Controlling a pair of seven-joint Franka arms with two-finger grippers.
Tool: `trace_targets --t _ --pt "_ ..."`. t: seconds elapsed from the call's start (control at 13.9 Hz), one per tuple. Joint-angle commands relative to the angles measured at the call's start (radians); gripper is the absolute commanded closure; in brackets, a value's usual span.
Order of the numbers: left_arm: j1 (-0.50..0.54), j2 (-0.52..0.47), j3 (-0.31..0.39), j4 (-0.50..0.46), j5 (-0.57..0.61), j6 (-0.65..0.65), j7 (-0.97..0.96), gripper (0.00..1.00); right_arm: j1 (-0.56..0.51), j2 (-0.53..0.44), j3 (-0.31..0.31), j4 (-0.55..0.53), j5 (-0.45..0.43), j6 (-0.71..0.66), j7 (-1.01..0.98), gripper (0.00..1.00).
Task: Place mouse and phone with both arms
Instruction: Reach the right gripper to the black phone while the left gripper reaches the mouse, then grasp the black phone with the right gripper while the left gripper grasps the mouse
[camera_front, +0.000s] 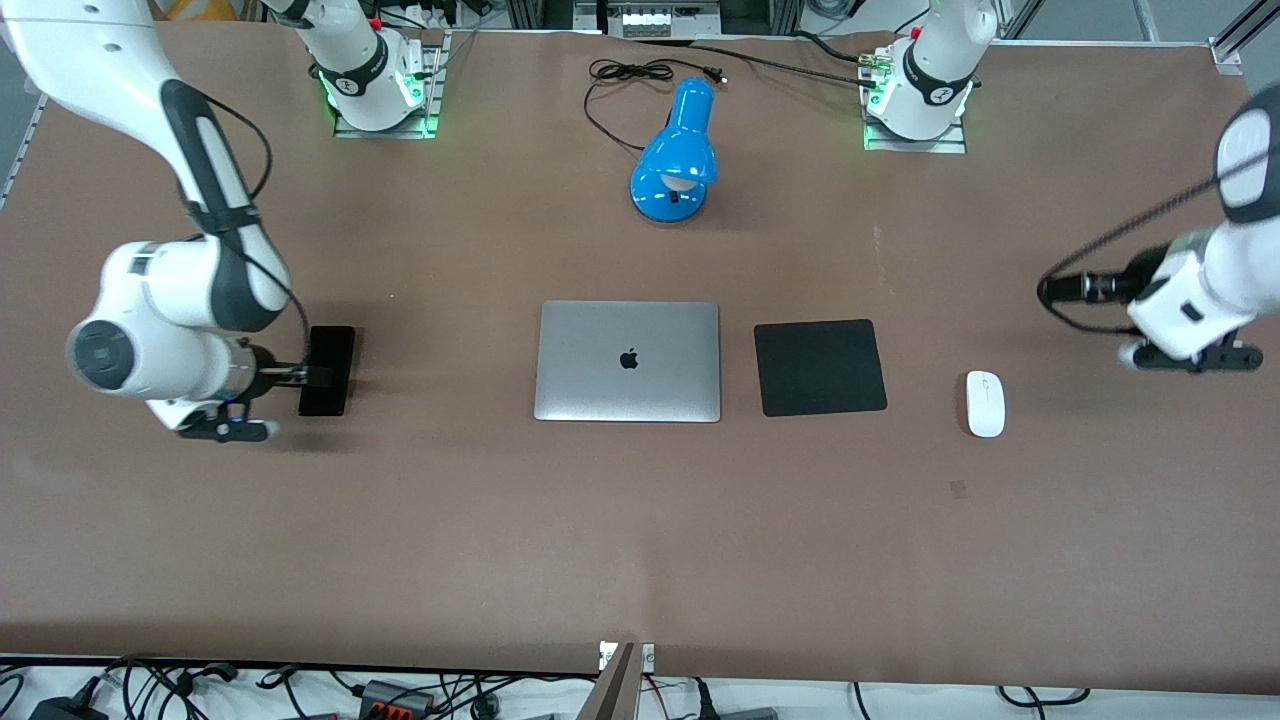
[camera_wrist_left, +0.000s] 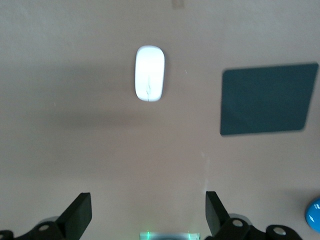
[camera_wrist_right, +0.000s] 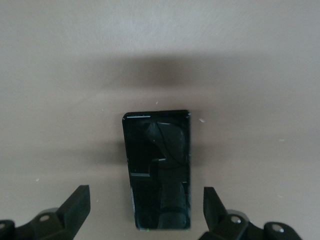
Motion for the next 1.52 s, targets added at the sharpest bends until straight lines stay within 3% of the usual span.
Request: trace_targets --t 0.0,0.36,0.51,0.65,0.94,1.01,1.08,1.15,1.23,1.3,1.44 --pt "0.007 0.012 -0.001 -0.114 0.008 0.208 0.028 0.00 -0.001 -0.023 -0.004 -0.118 0.005 0.119 0.010 0.00" --pt "0.013 0.024 -0.004 -0.414 0.008 0.753 0.174 0.00 -0.004 0.003 -0.004 -0.133 -0.001 0.150 0.007 0.00" --pt "0.013 0.074 -0.004 -0.513 0.007 0.972 0.206 0.00 -0.004 0.012 -0.005 -0.172 -0.001 0.217 0.002 0.00" --pt "0.031 0.163 -0.004 -0.533 0.007 1.140 0.249 0.00 -0.007 0.017 -0.007 -0.183 -0.002 0.233 -0.004 0.00" --pt "0.034 0.240 -0.006 -0.553 0.008 1.254 0.261 0.00 -0.013 0.023 -0.008 -0.184 -0.005 0.248 -0.013 0.01" --pt "0.034 0.246 -0.006 -0.556 0.008 1.257 0.263 0.00 -0.013 0.023 -0.008 -0.187 -0.005 0.250 -0.023 0.25" --pt "0.034 0.248 -0.006 -0.562 0.007 1.259 0.261 0.09 -0.013 0.021 -0.008 -0.187 -0.005 0.250 -0.023 0.53" --pt "0.033 0.248 -0.006 -0.568 0.008 1.259 0.263 0.26 -0.012 0.018 -0.007 -0.183 -0.004 0.249 -0.021 0.72" --pt "0.033 0.248 -0.007 -0.567 0.008 1.259 0.261 0.41 -0.004 0.017 -0.002 -0.175 -0.004 0.245 -0.007 0.81" --pt "0.033 0.246 -0.007 -0.567 0.007 1.259 0.261 0.52 0.020 0.018 0.001 -0.154 0.001 0.244 0.002 0.84" --pt "0.033 0.239 -0.007 -0.559 0.007 1.257 0.261 0.62 0.111 0.023 0.010 -0.089 0.013 0.239 0.060 0.84"
